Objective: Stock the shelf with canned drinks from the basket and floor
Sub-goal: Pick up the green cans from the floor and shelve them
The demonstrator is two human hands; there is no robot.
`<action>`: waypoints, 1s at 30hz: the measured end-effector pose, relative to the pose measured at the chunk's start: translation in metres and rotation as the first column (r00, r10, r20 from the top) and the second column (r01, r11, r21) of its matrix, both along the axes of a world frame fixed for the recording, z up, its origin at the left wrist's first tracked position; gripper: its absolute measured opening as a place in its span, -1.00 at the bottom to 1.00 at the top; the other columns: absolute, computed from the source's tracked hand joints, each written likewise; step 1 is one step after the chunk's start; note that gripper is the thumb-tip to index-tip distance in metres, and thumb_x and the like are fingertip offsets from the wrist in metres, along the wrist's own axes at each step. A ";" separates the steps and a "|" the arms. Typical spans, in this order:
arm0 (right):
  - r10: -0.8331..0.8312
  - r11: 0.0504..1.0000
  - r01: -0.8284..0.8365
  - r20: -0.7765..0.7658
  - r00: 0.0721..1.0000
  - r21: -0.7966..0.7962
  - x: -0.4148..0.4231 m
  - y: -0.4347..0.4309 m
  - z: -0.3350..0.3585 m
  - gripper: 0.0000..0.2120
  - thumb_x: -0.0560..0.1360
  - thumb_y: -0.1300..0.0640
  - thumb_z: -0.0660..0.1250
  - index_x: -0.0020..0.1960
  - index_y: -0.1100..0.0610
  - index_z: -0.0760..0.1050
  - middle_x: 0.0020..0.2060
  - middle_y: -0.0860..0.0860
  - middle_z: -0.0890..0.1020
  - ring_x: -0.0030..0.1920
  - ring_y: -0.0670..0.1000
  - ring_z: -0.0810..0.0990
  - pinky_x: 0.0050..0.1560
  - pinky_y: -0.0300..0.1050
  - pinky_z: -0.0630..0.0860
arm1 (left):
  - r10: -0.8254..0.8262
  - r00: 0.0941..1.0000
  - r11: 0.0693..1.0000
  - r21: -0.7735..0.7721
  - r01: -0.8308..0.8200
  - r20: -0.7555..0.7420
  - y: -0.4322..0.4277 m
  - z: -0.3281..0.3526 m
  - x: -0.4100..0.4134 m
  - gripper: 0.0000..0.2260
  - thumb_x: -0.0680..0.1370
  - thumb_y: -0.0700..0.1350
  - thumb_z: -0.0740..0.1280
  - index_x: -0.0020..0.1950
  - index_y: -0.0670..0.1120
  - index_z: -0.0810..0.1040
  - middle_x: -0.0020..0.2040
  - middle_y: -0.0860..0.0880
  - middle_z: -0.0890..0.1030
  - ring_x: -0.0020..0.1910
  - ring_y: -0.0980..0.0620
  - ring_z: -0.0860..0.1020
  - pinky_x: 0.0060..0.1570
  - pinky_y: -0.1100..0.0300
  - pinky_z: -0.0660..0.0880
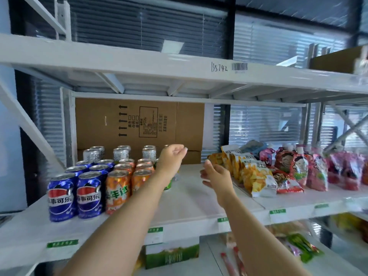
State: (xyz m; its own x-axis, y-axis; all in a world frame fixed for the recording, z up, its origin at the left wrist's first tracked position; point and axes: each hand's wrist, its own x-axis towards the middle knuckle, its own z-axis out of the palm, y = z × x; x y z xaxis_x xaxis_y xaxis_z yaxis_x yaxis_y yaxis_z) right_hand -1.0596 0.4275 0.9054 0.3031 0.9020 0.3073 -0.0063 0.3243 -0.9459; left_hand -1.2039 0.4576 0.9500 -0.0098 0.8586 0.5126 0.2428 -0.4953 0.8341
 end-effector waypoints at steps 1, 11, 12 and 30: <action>-0.011 1.000 0.011 -0.007 1.000 0.003 0.008 -0.010 0.000 -0.74 0.59 -0.06 0.28 -0.06 0.13 0.55 -0.17 0.07 0.63 -0.14 0.00 0.60 0.07 0.01 0.59 | -0.026 0.998 1.000 0.004 0.025 0.062 -0.003 -0.005 0.013 -0.74 0.59 -0.13 0.32 0.24 -0.20 0.55 0.16 -0.15 0.62 0.16 -0.06 0.58 0.25 -0.04 0.49; -0.265 0.964 0.265 -0.054 0.963 -0.005 0.124 -0.108 -0.045 -0.77 0.59 -0.04 0.28 0.00 0.11 0.59 -0.15 0.03 0.66 -0.11 0.01 0.62 -0.04 -0.10 0.58 | -0.354 0.829 0.905 -0.063 0.420 0.432 -0.067 -0.065 0.144 -0.94 0.61 -0.15 0.30 0.05 -0.09 0.54 -0.08 -0.06 0.62 -0.05 0.00 0.57 0.02 0.12 0.55; -0.298 0.955 0.298 -0.063 0.952 -0.013 0.133 -0.119 -0.056 -0.75 0.59 -0.04 0.28 0.03 0.13 0.59 -0.17 0.02 0.66 -0.13 0.00 0.62 -0.07 -0.12 0.57 | -0.375 0.819 0.891 -0.073 0.447 0.435 -0.077 -0.075 0.155 -0.95 0.61 -0.14 0.30 0.04 -0.08 0.55 -0.10 -0.05 0.62 -0.07 0.00 0.58 0.02 0.11 0.55; -0.571 0.762 0.364 -0.291 0.768 -0.535 0.171 -0.196 -0.346 -0.75 0.62 -0.02 0.23 -0.09 0.11 0.56 -0.26 0.01 0.59 -0.27 -0.04 0.53 -0.19 -0.18 0.46 | -0.328 0.909 0.615 -0.673 0.411 0.255 -0.136 -0.403 0.201 -0.88 0.64 -0.15 0.24 -0.06 -0.08 0.54 -0.15 -0.04 0.63 -0.19 0.03 0.59 -0.09 0.15 0.56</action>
